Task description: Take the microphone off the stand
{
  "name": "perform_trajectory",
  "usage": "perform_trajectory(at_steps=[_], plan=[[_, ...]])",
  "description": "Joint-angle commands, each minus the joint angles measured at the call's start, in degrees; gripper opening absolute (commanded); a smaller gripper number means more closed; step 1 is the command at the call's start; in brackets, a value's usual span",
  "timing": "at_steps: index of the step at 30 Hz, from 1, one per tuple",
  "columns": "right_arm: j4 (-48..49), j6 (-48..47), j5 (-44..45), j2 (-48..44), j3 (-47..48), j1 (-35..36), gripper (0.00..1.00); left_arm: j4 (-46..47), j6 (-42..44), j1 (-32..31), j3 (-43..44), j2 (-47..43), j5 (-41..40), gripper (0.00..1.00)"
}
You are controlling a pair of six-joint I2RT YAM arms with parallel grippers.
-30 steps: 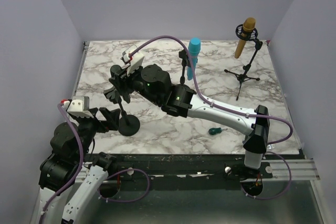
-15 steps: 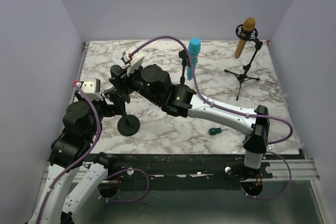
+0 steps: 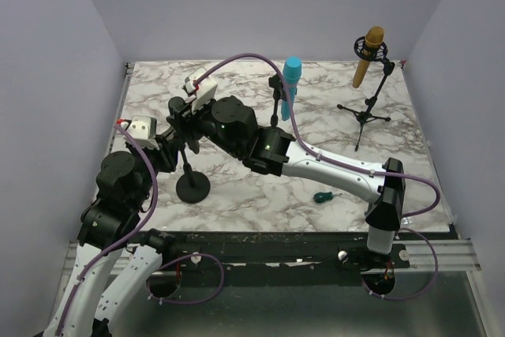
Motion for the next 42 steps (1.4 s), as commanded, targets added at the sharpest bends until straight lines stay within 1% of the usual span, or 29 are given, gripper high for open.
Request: perform_trajectory(at_steps=[1,6,9,13,15,19,21,25,27,29,33,36,38,39,42], plan=[[0.34,-0.62,0.22,-1.10,2.73,0.57,0.10,1.45,-0.41,-0.04,-3.53,-1.33,2.83,0.00],[0.50,-3.37,2.83,-0.34,7.83,0.61,0.10,1.53,-0.91,0.00,-4.53,-2.70,2.91,0.00],[0.82,-4.37,2.93,-0.13,11.20,0.59,0.09,1.18,-0.98,0.01,-4.53,-2.57,3.01,0.00],[4.26,-7.18,3.20,-0.74,14.02,0.63,0.08,1.21,-1.17,-0.07,-4.77,-2.64,3.11,0.00],[6.01,-7.85,3.66,-1.71,14.23,0.56,0.07,1.28,-1.34,-0.01,-4.95,-2.89,2.77,0.00],[11.24,-9.11,4.09,-5.43,11.70,0.58,0.03,1.64,-1.83,-0.02,-5.52,-3.29,2.20,0.00],[14.71,-9.59,4.14,-8.60,8.56,0.60,0.02,1.64,-2.13,-0.04,-5.81,-3.40,1.73,0.00],[23.09,-10.69,5.33,-16.06,-1.31,0.56,0.01,1.22,-2.40,-0.03,-6.14,-3.58,1.08,0.00],[25.72,-11.17,6.56,-19.60,-5.61,0.56,0.01,0.95,-2.49,0.00,-6.33,-3.92,0.83,0.00],[26.07,-11.41,7.71,-22.68,-9.19,0.56,0.01,0.74,-2.66,0.00,-6.36,-4.16,0.38,0.00],[22.55,-10.51,11.16,-28.38,-17.28,0.58,0.01,0.41,-3.10,0.03,-6.23,-4.62,-0.81,0.00],[18.26,-7.95,14.61,-33.35,-26.08,0.64,0.01,0.59,-3.28,0.02,-6.25,-4.66,-1.08,0.00],[14.71,-4.15,15.85,-36.57,-32.68,0.63,0.01,0.70,-3.28,0.00,-6.13,-4.37,-1.14,0.00],[13.04,-0.53,15.93,-38.17,-36.72,0.63,0.01,0.45,-3.28,-0.01,-5.97,-4.15,-1.21,0.00],[7.50,9.78,12.74,-41.90,-46.00,0.61,0.01,-0.40,-3.12,-0.01,-5.39,-3.87,-1.38,0.00]])
